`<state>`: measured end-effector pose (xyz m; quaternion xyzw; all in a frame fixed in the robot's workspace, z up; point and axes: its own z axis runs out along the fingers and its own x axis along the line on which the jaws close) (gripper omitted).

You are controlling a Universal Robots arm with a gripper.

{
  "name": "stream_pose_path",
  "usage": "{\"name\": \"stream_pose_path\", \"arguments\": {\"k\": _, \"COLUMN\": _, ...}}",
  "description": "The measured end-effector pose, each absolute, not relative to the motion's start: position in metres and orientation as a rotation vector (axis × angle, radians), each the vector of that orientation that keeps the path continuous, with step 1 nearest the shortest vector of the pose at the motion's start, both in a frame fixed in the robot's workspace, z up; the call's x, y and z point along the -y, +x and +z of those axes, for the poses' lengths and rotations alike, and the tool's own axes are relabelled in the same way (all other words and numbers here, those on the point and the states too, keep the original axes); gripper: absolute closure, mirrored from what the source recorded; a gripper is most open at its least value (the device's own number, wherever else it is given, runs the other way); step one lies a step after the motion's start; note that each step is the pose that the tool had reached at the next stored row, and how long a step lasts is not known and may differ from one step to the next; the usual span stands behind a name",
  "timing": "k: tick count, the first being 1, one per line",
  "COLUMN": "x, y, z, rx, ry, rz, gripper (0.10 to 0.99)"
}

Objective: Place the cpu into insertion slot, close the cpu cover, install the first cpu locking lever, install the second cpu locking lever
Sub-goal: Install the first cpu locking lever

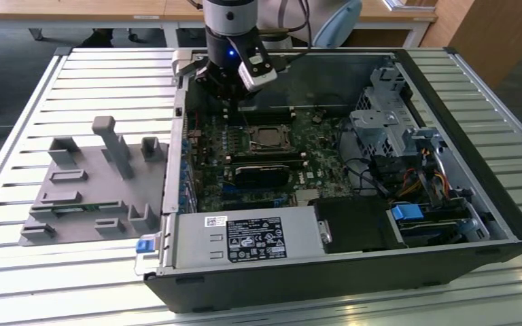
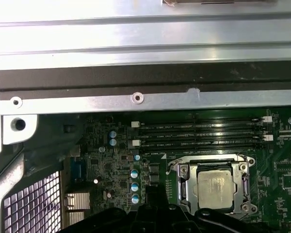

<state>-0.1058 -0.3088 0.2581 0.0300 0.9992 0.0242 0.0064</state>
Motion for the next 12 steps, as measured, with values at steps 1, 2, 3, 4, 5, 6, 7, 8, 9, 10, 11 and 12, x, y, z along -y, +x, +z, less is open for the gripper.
{"name": "stream_pose_path", "arguments": {"k": 1, "x": 0.3084, "y": -0.1058, "z": 0.2581, "rx": -3.126, "ry": 0.094, "rz": 0.076, "gripper": 0.965}}
{"name": "stream_pose_path", "arguments": {"k": 2, "x": 0.3081, "y": -0.1058, "z": 0.2581, "rx": -3.126, "ry": 0.094, "rz": 0.076, "gripper": 0.965}}
{"name": "stream_pose_path", "arguments": {"k": 3, "x": 0.3078, "y": -0.1058, "z": 0.2580, "rx": -3.126, "ry": 0.094, "rz": 0.076, "gripper": 0.965}}
{"name": "stream_pose_path", "arguments": {"k": 4, "x": 0.3076, "y": -0.1058, "z": 0.2581, "rx": -3.126, "ry": 0.094, "rz": 0.076, "gripper": 0.965}}
{"name": "stream_pose_path", "arguments": {"k": 5, "x": 0.3075, "y": -0.1058, "z": 0.2581, "rx": -3.126, "ry": 0.094, "rz": 0.076, "gripper": 0.965}}
{"name": "stream_pose_path", "arguments": {"k": 6, "x": 0.3073, "y": -0.1058, "z": 0.2581, "rx": -3.126, "ry": 0.094, "rz": 0.076, "gripper": 0.965}}
{"name": "stream_pose_path", "arguments": {"k": 7, "x": 0.3071, "y": -0.1058, "z": 0.2580, "rx": -3.126, "ry": 0.094, "rz": 0.076, "gripper": 0.965}}
{"name": "stream_pose_path", "arguments": {"k": 8, "x": 0.3068, "y": -0.1058, "z": 0.2580, "rx": -3.126, "ry": 0.094, "rz": 0.076, "gripper": 0.965}}
{"name": "stream_pose_path", "arguments": {"k": 9, "x": 0.3064, "y": -0.1058, "z": 0.2579, "rx": -3.126, "ry": 0.094, "rz": 0.076, "gripper": 0.965}}
{"name": "stream_pose_path", "arguments": {"k": 10, "x": 0.3059, "y": -0.1059, "z": 0.2580, "rx": -3.126, "ry": 0.094, "rz": 0.076, "gripper": 0.965}}
{"name": "stream_pose_path", "arguments": {"k": 11, "x": 0.3054, "y": -0.1059, "z": 0.2580, "rx": -3.126, "ry": 0.094, "rz": 0.076, "gripper": 0.965}}
{"name": "stream_pose_path", "arguments": {"k": 12, "x": 0.3048, "y": -0.1059, "z": 0.2580, "rx": -3.126, "ry": 0.094, "rz": 0.076, "gripper": 0.965}}
